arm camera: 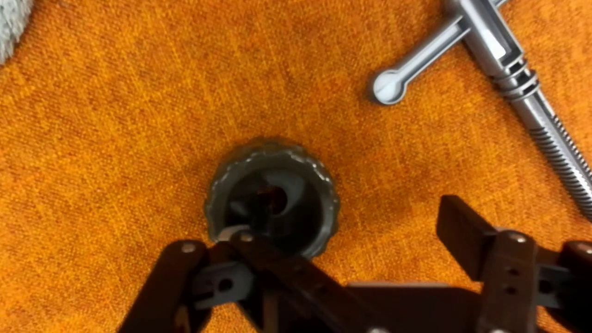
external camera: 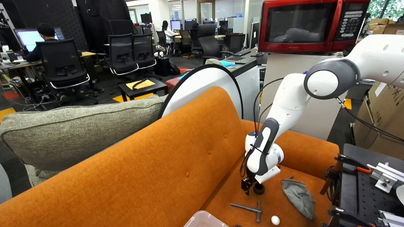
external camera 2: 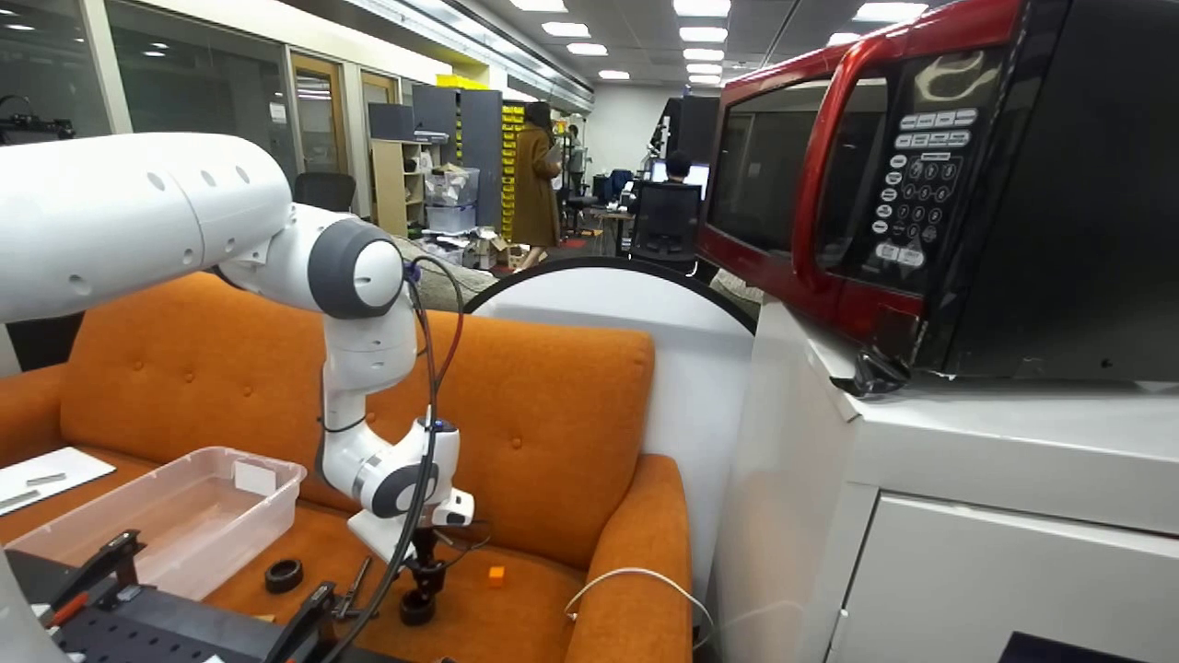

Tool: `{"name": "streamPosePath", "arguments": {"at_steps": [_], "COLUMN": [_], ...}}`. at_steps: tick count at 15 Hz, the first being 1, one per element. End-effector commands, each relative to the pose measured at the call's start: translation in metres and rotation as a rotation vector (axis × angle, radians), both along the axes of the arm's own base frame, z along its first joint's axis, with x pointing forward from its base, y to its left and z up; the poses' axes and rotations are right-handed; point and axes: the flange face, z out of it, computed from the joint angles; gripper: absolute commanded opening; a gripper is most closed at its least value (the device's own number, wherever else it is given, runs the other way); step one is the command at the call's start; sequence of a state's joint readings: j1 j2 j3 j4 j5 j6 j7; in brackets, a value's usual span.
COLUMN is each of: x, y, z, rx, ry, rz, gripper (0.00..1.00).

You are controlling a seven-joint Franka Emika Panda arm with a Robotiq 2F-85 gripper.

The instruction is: Move the black ring on the right away from the T-shaped wrench tool

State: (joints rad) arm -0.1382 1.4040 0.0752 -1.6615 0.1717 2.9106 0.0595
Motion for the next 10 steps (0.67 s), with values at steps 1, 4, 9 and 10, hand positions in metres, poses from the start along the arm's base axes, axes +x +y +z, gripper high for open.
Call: {"name": "streamPosePath", "arguments": {"at_steps": [1, 4, 9, 10], "x": [0.003, 0.002, 0.0, 0.0], "y": [-0.005, -0.012, -0.019, -0.019], "z": [-0.001, 0.001, 0.001, 0.003], "rx": [0.007, -0.001, -0.02, -0.021], "ry": [0.003, 0.002, 0.004, 0.003], "rz": [-0.022, -0.026, -0.041, -0.045], "gripper": [0.59, 0.38, 0.02, 0.01]}}
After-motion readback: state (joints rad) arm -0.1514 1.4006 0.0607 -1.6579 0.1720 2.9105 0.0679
